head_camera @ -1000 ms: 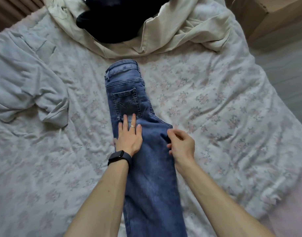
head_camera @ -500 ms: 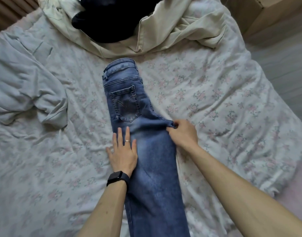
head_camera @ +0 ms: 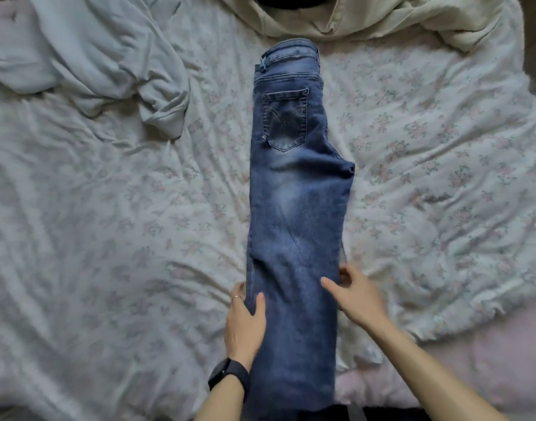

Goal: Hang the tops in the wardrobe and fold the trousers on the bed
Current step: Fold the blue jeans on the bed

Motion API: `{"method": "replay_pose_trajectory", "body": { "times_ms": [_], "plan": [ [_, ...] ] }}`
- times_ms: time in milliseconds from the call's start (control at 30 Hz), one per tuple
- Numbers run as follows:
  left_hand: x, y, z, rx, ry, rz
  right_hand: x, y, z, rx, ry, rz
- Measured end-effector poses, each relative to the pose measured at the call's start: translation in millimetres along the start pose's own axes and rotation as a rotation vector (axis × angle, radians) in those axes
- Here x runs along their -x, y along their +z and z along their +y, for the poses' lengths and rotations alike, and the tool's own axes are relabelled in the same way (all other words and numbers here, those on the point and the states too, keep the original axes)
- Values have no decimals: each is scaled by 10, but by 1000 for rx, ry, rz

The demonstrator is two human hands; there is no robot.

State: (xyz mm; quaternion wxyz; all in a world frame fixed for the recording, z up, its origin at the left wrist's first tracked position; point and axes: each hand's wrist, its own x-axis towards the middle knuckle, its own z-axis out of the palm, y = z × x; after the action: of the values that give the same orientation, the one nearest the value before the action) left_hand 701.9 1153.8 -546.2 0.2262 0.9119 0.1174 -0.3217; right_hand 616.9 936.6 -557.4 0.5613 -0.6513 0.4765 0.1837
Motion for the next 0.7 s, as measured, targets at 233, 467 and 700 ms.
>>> {"method": "replay_pose_trajectory", "body": {
  "times_ms": [233, 467, 700],
  "plan": [
    [527, 91, -796, -130, -3, -23, 632, 610, 997, 186, -1, -93],
    [516, 69, -1109, 169, -77, 21, 734, 873, 1152, 108, -54, 74],
    [640, -31, -1372, 290, -98, -116, 841, 1011, 1253, 11, 4, 125]
  ]
}}
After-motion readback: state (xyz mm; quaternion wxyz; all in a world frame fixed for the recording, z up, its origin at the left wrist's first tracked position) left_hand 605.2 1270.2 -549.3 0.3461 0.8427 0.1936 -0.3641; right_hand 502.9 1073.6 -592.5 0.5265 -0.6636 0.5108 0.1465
